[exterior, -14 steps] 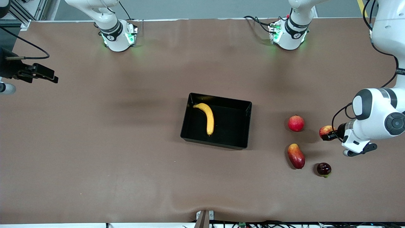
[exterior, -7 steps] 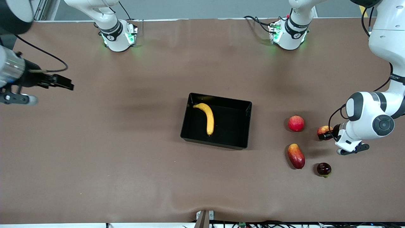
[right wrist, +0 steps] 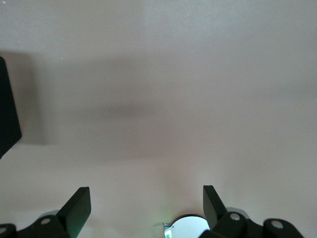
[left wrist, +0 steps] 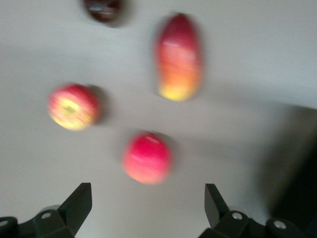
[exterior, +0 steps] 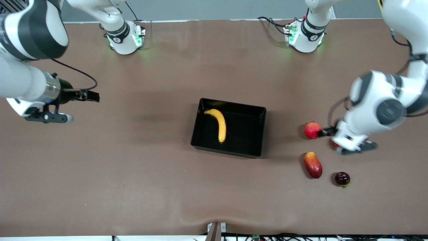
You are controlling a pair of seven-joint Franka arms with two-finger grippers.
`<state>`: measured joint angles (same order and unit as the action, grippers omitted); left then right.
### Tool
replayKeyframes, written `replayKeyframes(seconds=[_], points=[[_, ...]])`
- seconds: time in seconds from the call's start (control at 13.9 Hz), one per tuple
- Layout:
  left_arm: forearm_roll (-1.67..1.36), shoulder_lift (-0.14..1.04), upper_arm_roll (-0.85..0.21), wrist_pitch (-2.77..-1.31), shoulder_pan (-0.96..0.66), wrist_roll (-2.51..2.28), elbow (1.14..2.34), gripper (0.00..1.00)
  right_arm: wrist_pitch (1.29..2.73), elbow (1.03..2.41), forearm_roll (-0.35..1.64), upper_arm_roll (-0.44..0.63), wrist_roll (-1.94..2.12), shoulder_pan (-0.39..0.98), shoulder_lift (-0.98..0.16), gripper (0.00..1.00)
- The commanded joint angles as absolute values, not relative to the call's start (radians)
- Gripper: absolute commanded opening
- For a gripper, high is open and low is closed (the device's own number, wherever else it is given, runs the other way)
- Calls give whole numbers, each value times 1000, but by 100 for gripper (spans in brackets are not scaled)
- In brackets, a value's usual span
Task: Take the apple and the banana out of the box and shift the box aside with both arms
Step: 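Release the apple while the right gripper moves toward the tray, then reach the left gripper into the tray toward the yellow banana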
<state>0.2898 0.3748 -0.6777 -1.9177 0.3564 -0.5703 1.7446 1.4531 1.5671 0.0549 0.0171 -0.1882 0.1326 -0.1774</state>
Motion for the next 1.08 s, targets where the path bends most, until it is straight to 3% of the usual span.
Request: replayKeyframes(seconds=[0.0, 0.57, 1.0], points=[[313, 432, -785, -1920, 300, -641, 1726, 100, 1450, 1555, 40, 20, -203, 138, -195, 100], [461, 668, -770, -2161, -3, -779, 1652, 100, 1453, 1555, 21, 23, -189, 94, -235, 100], [538, 853, -536, -2201, -337, -952, 1480, 100, 1460, 1483, 31, 23, -190, 92, -301, 100]])
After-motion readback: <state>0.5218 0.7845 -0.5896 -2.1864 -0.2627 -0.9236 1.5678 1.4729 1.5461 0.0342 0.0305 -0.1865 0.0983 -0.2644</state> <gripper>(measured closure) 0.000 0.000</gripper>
